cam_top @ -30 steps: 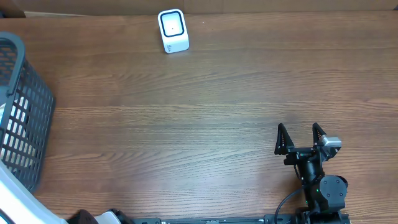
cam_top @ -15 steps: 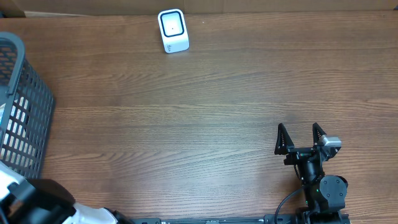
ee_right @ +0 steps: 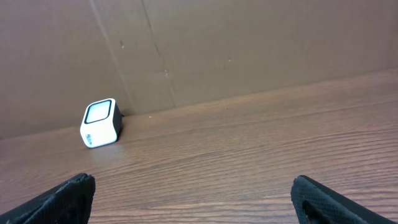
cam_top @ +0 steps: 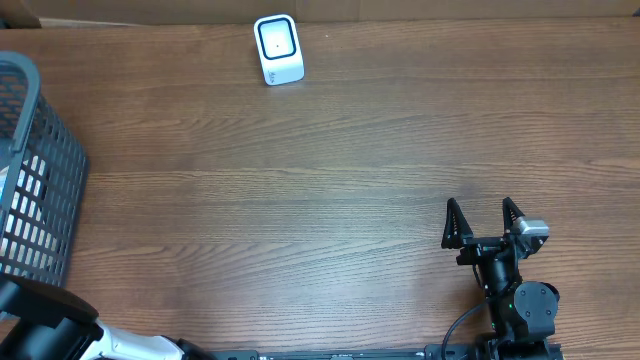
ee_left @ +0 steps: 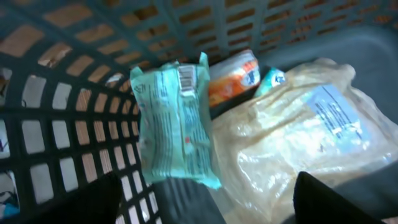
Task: Scan the item barcode
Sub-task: 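Reach into the basket and grasp the teal wrapped packet with left gripper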
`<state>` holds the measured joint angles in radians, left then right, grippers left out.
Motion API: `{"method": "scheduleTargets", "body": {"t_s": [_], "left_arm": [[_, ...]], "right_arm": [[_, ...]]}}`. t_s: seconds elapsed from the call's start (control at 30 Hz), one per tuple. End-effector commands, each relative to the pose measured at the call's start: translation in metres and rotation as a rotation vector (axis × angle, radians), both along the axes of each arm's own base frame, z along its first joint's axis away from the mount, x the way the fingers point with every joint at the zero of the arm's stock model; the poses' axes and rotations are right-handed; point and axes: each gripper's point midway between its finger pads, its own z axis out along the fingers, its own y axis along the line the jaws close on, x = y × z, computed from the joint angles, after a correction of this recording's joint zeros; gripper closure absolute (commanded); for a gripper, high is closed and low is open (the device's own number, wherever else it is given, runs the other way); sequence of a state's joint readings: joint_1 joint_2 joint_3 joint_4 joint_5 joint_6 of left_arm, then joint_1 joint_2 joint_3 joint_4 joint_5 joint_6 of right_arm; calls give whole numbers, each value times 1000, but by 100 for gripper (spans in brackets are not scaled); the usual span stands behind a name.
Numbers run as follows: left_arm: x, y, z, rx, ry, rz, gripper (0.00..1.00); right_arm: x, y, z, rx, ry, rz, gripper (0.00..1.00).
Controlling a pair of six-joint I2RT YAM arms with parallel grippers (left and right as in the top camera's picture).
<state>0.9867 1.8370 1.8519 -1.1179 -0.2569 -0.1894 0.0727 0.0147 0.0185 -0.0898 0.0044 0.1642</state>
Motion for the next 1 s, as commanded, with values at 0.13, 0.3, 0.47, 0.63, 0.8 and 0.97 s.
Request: {"method": "scheduleTargets", "body": {"t_s": [0.13, 0.3, 0.47, 0.63, 0.8, 0.97], "left_arm": [[-17, 14, -40, -91, 62, -1, 17], [-18, 22, -61, -123, 79, 6, 16], [-16, 25, -85, -166, 104, 3, 15], [-15, 25, -102, -200, 123, 2, 22], [-13, 26, -102, -200, 109, 5, 66], [-10, 25, -101, -203, 94, 0, 96]], "right_arm": [[0, -1, -1, 3, -7, -6, 0], [0, -1, -1, 3, -7, -6, 0], [0, -1, -1, 3, -7, -5, 0], [0, -1, -1, 3, -7, -6, 0], [0, -1, -1, 3, -7, -6, 0], [0, -1, -1, 3, -8, -6, 0]]}}
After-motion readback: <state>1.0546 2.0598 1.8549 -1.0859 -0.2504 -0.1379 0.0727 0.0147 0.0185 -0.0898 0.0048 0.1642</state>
